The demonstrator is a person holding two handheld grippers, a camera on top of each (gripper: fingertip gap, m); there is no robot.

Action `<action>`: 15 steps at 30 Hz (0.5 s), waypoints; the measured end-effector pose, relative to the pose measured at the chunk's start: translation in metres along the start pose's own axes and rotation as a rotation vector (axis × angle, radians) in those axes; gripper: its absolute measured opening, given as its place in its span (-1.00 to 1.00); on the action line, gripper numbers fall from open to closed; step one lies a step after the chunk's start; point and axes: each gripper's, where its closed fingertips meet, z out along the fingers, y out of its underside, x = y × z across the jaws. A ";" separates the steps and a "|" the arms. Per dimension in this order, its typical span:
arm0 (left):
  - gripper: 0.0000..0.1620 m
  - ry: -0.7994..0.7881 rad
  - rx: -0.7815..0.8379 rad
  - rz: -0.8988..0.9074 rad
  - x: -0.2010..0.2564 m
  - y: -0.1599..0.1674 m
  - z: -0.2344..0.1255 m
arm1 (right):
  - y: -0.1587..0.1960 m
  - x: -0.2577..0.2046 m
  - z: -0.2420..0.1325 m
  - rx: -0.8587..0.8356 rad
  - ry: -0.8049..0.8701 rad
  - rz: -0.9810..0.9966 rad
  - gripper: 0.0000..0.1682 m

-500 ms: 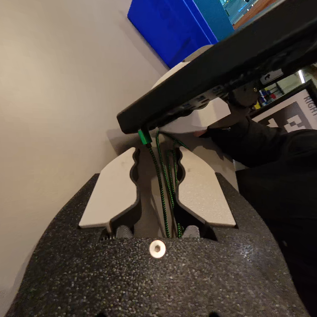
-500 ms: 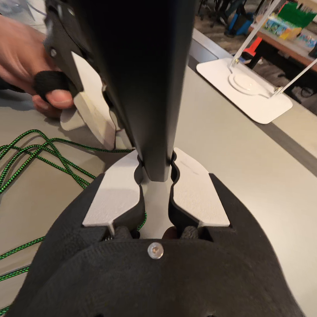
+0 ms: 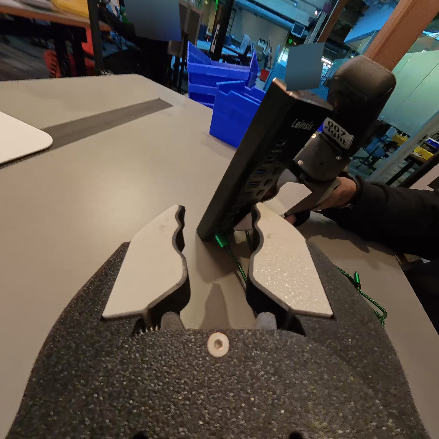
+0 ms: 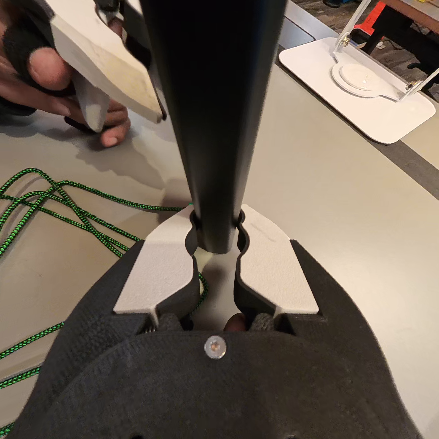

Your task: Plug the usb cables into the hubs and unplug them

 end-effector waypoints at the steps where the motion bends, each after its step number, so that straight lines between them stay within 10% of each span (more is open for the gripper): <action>1: -0.32 -0.009 0.030 0.012 -0.001 -0.004 -0.002 | 0.000 0.001 -0.001 0.000 0.002 0.000 -0.66; 15: -0.21 -0.092 0.184 0.100 -0.001 -0.022 -0.017 | 0.001 0.006 -0.009 0.016 0.019 -0.004 -0.61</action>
